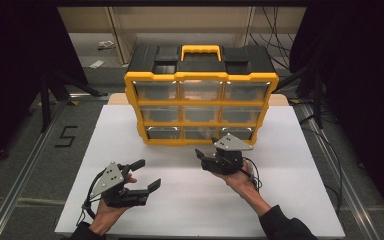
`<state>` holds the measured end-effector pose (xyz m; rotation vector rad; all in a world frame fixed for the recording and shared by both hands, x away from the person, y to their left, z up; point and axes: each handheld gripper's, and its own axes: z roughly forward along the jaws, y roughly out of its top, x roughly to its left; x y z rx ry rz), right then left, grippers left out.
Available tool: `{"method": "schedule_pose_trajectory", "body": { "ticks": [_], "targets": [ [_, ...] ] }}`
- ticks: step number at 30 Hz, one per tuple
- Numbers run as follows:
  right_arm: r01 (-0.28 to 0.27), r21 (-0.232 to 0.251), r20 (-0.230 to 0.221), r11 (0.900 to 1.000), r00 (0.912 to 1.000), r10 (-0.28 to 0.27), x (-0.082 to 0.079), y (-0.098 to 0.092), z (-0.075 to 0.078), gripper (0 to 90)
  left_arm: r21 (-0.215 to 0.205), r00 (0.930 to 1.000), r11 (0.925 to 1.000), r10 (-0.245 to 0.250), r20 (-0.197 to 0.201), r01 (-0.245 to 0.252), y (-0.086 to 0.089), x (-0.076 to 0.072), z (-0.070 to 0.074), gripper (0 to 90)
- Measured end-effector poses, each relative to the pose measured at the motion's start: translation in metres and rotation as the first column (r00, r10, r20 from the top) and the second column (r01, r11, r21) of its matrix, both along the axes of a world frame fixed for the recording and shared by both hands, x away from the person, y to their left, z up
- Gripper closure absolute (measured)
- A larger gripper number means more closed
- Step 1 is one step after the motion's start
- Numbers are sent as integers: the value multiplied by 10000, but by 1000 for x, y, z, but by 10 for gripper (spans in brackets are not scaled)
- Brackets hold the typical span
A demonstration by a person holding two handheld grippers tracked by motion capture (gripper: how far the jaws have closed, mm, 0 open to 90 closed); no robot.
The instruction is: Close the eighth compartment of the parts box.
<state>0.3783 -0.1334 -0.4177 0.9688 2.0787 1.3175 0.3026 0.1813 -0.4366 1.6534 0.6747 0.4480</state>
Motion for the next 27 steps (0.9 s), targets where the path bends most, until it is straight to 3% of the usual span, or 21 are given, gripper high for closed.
{"method": "schedule_pose_trajectory", "body": {
  "ticks": [9, 27],
  "targets": [
    [-53, 317, 199, 9995, 9998, 47, -12, -3, 6, 272, 4, 10000, 10000, 1, 0, -1, 0, 0, 0, 186],
    [-247, 767, 535, 9967, 9984, 207, -36, -11, 15, 265, -4, 10000, 10000, 1, 9, -1, 0, 0, 0, 186]
  ]
}}
